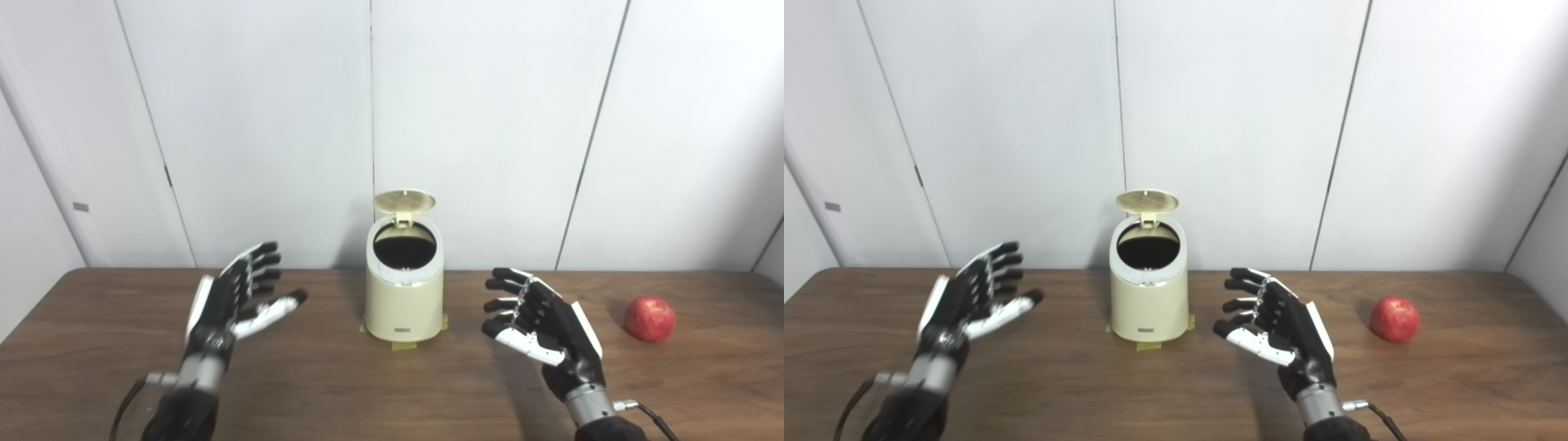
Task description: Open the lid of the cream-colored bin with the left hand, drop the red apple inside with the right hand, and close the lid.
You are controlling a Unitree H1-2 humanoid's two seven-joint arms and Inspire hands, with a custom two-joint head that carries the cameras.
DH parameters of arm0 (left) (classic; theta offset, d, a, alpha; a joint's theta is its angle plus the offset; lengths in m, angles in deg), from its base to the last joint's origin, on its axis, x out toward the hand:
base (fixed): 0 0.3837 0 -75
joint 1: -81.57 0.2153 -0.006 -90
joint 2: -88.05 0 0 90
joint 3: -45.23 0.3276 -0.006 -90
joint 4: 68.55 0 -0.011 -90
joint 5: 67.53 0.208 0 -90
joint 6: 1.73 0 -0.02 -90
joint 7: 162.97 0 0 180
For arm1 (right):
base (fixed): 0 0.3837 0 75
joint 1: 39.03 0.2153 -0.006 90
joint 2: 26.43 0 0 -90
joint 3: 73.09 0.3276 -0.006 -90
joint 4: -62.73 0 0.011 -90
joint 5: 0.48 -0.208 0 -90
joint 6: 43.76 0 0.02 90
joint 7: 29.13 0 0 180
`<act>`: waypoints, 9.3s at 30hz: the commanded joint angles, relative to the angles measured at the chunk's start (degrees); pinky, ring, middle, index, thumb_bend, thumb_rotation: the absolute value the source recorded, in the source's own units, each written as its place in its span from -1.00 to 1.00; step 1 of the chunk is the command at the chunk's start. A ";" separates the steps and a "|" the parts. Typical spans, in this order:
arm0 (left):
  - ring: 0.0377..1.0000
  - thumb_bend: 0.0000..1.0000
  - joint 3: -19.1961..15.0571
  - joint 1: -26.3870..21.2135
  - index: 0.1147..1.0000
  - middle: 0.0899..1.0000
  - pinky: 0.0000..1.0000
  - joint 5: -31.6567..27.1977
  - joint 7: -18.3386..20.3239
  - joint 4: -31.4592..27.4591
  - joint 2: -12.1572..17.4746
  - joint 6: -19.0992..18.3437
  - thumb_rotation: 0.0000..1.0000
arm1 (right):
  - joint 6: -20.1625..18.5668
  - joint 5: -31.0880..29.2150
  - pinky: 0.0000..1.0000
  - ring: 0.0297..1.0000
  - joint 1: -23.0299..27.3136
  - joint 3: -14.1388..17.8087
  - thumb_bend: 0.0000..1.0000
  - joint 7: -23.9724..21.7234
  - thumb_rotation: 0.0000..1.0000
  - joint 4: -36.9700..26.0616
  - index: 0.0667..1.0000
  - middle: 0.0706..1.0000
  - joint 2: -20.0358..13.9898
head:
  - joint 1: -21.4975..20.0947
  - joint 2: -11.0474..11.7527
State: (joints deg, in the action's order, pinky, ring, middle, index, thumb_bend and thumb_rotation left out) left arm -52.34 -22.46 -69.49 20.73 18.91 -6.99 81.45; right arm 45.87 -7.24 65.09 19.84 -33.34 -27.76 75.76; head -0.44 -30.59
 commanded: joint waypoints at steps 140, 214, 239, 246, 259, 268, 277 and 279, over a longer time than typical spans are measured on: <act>0.41 0.33 5.98 3.14 0.62 0.49 0.27 3.81 2.29 1.37 -0.97 11.10 -0.80 | -7.63 24.64 -0.19 -0.13 29.54 -6.45 0.04 6.96 -1.00 12.37 -0.02 -0.20 -6.32 | 1.37 3.95; 0.41 0.37 6.66 2.33 0.60 0.49 0.25 3.36 0.82 -0.20 -3.54 10.13 -0.78 | 1.88 9.09 0.06 0.17 19.20 -2.39 0.72 1.01 -0.71 10.77 0.38 0.34 -4.62 | 5.91 3.27; 0.74 0.74 8.35 -22.55 0.71 0.76 0.47 10.53 0.24 5.41 1.26 1.91 -0.56 | 6.30 -12.06 0.05 0.32 4.94 3.74 0.83 -14.83 -0.44 12.71 0.63 0.50 -3.39 | 7.40 3.11; 0.77 0.76 11.86 -30.71 0.78 0.81 0.46 14.40 1.70 12.49 3.55 2.53 -0.55 | 5.33 -11.10 0.01 0.28 4.61 3.20 0.74 -13.53 -0.47 11.02 0.60 0.48 -2.93 | 6.77 3.02; 0.91 0.89 20.90 -38.42 0.75 0.85 0.73 23.15 5.97 21.64 6.46 6.24 -0.47 | 5.23 -10.30 -0.06 0.20 4.38 2.38 0.72 -12.56 -0.42 9.52 0.56 0.46 -2.24 | 5.67 2.94; 0.69 0.94 24.95 -38.41 0.51 0.63 0.42 28.88 10.28 19.49 8.84 6.04 -0.44 | 4.11 -9.70 -0.08 0.11 4.37 2.08 0.67 -11.04 -0.36 8.64 0.53 0.43 -1.76 | 5.41 2.83; 0.60 0.99 24.93 -37.05 0.35 0.46 0.42 29.18 15.61 14.69 10.38 5.06 -0.43 | 3.79 -9.47 -0.13 0.06 4.30 1.48 0.66 -9.75 -0.35 8.05 0.52 0.42 -1.46 | 4.95 2.64; 0.59 0.96 24.81 -36.78 0.28 0.39 0.46 29.49 16.19 13.38 10.68 4.82 -0.42 | 3.62 -9.56 -0.13 0.06 4.31 1.41 0.68 -9.71 -0.33 8.13 0.52 0.42 -1.52 | 4.92 2.56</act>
State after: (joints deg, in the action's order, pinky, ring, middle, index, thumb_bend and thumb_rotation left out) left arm -26.76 -56.79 -40.42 37.44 34.40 2.62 86.20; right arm 48.51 -16.57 67.65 21.12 -43.15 -17.56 74.35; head 4.48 -27.86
